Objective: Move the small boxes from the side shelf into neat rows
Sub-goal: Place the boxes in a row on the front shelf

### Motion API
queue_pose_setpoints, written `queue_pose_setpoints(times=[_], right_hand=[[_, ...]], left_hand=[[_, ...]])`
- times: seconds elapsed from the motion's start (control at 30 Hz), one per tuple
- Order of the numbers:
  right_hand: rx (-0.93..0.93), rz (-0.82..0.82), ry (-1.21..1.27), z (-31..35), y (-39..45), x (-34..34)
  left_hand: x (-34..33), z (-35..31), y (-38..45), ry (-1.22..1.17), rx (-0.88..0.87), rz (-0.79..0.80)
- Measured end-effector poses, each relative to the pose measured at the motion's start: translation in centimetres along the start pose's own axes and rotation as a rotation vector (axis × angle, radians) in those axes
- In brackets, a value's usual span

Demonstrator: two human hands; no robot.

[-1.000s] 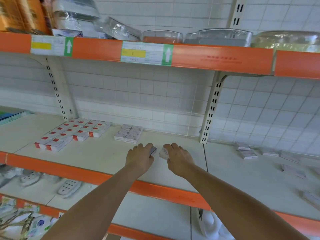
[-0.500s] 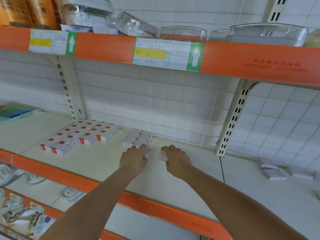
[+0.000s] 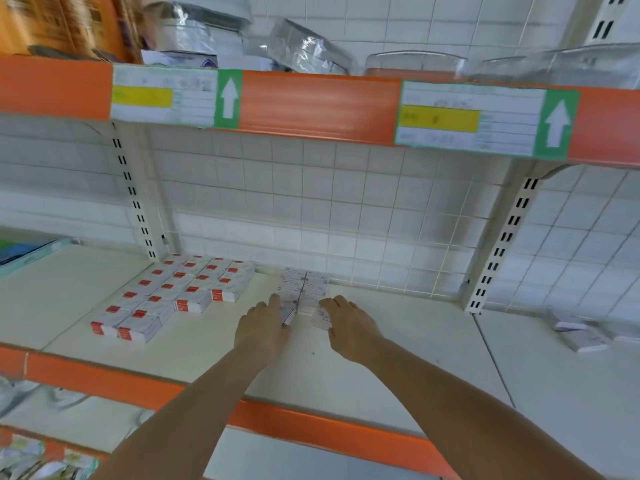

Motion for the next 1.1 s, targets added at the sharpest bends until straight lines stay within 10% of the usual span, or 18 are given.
queue_pose_setpoints(times=[1.1], right_hand=[[-0.172, -0.009, 0.049, 2.4, 2.5, -1.9]], left_hand=[[-0.4, 3.8, 4.1, 0.020, -0.155, 0.201]])
Point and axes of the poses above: each hand's wrist, its own y-axis towards the middle knuckle, its own x-axis out of the back of the hand, z = x × y, the point moved 6 cm from there along y, towards the middle knuckle, and after that the axes turned 10 degrees about x, right-handed, at the moved point
